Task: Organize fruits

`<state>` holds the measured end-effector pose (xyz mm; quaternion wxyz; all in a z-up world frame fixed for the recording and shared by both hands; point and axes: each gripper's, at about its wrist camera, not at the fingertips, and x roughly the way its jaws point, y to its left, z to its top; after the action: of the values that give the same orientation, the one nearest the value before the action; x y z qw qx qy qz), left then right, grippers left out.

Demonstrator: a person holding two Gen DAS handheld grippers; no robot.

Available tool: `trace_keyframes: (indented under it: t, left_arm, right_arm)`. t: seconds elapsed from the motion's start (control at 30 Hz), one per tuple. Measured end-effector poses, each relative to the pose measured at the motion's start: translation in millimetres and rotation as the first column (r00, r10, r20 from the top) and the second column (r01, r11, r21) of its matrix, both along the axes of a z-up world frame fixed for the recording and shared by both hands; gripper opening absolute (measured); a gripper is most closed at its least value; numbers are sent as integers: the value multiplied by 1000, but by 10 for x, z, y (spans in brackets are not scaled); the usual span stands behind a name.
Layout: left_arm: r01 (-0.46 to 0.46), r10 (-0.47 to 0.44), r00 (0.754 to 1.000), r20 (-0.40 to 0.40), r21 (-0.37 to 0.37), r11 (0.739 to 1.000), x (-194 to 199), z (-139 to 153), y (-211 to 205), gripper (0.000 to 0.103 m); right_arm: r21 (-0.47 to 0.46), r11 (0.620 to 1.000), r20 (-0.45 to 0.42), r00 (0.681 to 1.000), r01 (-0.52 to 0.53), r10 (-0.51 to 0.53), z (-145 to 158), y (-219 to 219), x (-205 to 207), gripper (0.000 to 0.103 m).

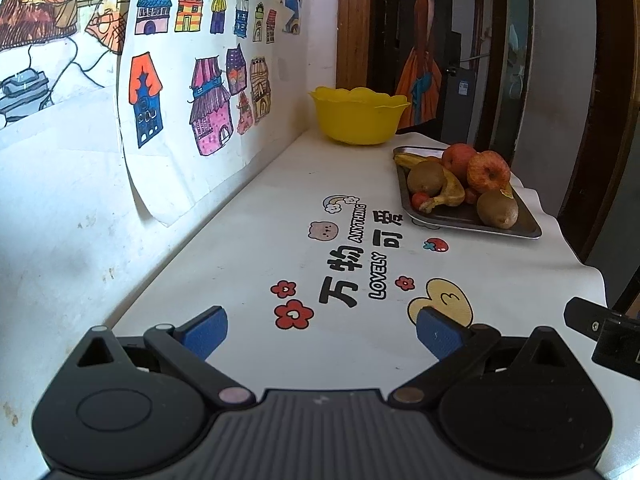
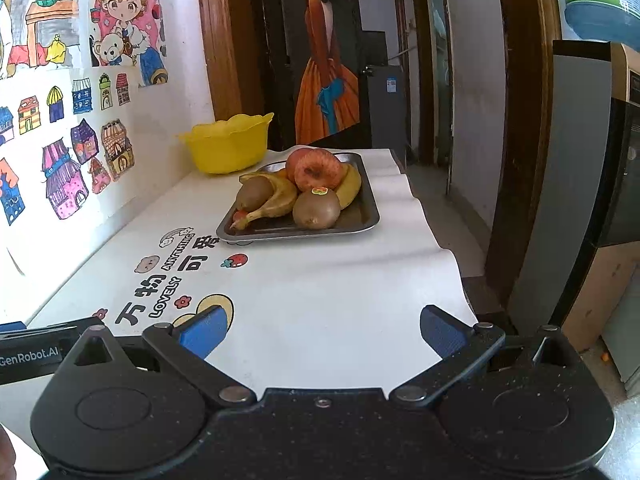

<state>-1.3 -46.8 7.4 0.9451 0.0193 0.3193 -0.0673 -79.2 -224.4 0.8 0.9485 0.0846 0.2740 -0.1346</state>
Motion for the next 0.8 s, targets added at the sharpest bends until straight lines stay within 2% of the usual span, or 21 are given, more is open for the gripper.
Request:
trace_keyframes:
  t: [0.47,0.6,0.8]
  left_arm:
    - [-2,2,1000,-9,6,1000,-29,12,-23,102]
    - [-11,11,999,-42,11,1000,-7,-6,-38,102]
    - [-20,21,999,-45,23,1000,-33,-19,-65,102]
  right_arm:
    - [-7,1000,-3,1000,-17,17,58,28,-44,102]
    - [-8,1000,-15,1000,-15,15,67,36,-68,102]
    - [-4,1000,-27,999,-21,20,81,34,-130,102]
